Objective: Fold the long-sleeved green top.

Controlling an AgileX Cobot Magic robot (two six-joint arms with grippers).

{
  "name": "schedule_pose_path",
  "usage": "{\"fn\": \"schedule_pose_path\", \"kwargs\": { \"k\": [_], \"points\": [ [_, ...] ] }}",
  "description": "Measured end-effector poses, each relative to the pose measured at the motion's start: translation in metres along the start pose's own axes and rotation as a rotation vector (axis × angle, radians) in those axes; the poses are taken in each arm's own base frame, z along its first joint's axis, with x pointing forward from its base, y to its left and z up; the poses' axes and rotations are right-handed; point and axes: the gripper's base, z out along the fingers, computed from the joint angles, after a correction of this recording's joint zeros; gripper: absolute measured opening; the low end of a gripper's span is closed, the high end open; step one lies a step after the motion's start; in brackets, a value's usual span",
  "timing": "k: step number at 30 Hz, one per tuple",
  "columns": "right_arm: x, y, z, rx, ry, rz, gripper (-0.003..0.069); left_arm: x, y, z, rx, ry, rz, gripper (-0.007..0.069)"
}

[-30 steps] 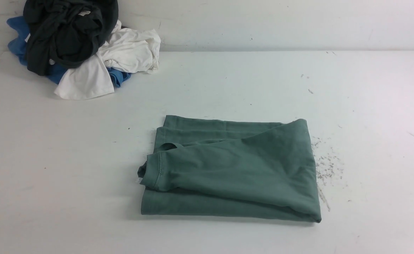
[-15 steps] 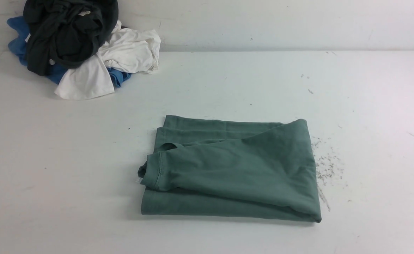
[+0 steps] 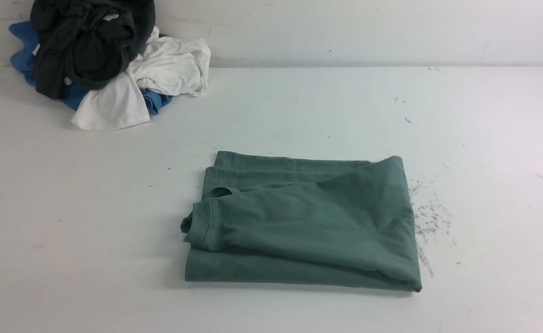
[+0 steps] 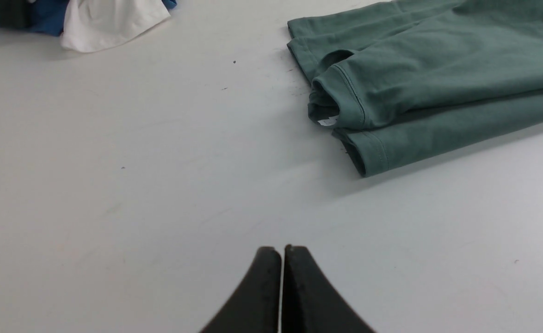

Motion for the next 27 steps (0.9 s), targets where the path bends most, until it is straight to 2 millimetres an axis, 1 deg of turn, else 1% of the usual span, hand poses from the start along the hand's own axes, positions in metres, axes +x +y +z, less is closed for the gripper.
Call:
{"fn": "schedule_pose_path", "kwargs": {
  "k": [24,27],
  "points": [
    [0.0,0.0,0.0,0.0,0.0,0.0,-0.0014,0.0,-0.0001,0.0,0.001,0.0,-0.001,-0.0008],
    [0.0001,0.0,0.0,0.0,0.001,0.0,-0.0014,0.0018,0.0006,0.0031,-0.009,-0.012,0.008,-0.0008]
  ]
}}
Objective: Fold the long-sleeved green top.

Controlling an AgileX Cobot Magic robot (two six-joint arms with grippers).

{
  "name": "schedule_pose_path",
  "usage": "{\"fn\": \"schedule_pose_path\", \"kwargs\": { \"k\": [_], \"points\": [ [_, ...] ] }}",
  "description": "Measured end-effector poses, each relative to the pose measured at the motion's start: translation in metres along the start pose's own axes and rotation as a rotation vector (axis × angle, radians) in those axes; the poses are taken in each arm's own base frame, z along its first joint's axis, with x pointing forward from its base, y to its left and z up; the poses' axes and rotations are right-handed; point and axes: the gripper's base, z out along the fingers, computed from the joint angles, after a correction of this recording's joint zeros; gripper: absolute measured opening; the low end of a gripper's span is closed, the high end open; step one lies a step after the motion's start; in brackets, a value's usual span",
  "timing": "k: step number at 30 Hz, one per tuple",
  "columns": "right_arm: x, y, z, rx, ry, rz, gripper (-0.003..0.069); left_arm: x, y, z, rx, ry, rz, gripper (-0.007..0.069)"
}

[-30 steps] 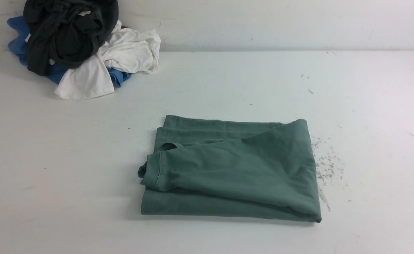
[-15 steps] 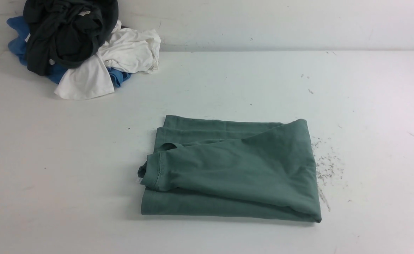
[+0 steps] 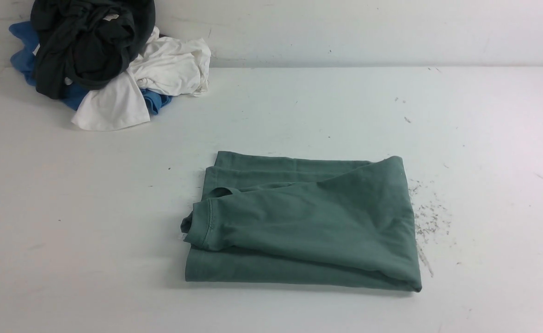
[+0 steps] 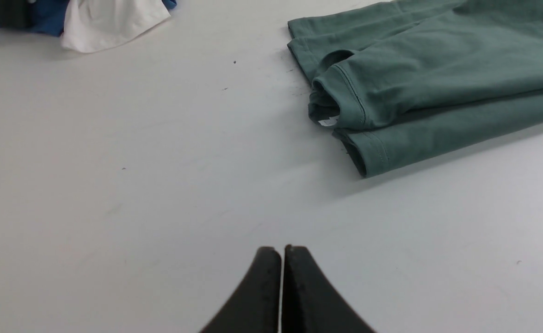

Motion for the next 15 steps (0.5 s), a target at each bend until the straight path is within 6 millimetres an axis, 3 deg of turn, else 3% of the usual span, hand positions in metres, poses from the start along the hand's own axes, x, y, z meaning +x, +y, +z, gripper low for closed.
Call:
{"fn": "schedule_pose_path", "kwargs": {
  "k": [7,10,15],
  "points": [
    [0.0,0.0,0.0,0.0,0.0,-0.001,-0.0014,0.01,0.002,0.013,-0.08,-0.265,-0.021,-0.0008],
    [0.0,0.0,0.0,0.0,0.0,-0.001,-0.0014,0.026,0.005,0.023,-0.177,-0.388,-0.068,-0.0008],
    [0.0,0.0,0.0,0.0,0.0,-0.001,-0.0014,0.064,0.01,0.046,-0.304,-0.388,-0.22,-0.0008]
  ]
}}
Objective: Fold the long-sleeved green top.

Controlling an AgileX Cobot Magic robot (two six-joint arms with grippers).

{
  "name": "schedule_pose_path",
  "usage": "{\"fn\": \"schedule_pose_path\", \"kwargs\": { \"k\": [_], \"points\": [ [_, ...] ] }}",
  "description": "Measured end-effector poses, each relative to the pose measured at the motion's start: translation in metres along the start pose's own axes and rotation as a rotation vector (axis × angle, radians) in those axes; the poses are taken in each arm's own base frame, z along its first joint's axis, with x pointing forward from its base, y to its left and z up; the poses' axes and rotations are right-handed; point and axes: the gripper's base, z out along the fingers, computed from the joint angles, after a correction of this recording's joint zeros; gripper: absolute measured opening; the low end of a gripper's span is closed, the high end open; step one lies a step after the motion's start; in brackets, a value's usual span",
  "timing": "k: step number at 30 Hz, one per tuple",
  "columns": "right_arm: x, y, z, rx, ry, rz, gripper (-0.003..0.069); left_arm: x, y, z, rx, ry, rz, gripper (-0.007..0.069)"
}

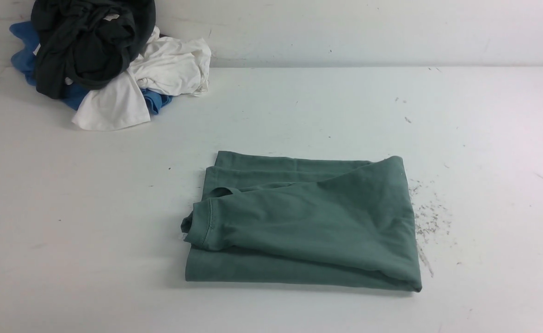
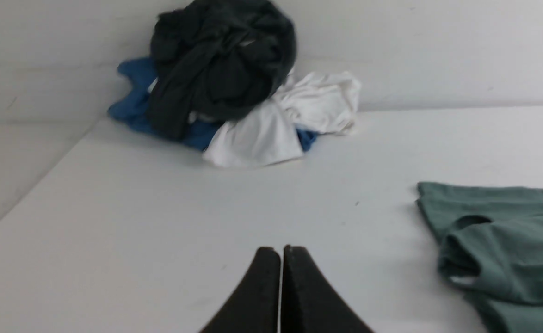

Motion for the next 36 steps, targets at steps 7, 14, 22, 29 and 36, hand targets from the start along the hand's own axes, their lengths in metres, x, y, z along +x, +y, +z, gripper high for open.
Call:
{"fn": "schedule_pose_path", "kwargs": {
  "k": [7,14,22,29,36],
  "points": [
    [0.0,0.0,0.0,0.0,0.001,0.0,-0.0014,0.019,0.004,0.003,-0.049,0.084,-0.001,-0.0008],
    [0.0,0.0,0.0,0.0,0.001,0.001,-0.0014,0.027,0.004,0.002,-0.052,0.176,-0.005,-0.0008],
    [0.0,0.0,0.0,0.0,0.001,0.0,-0.0014,0.028,0.004,0.002,-0.052,0.177,-0.007,-0.0008],
    [0.0,0.0,0.0,0.0,0.001,0.0,-0.0014,0.028,0.004,0.002,-0.052,0.177,-0.008,-0.0008],
    [0.0,0.0,0.0,0.0,0.001,0.0,-0.0014,0.028,0.004,0.002,-0.052,0.177,-0.009,-0.0007]
  ]
}}
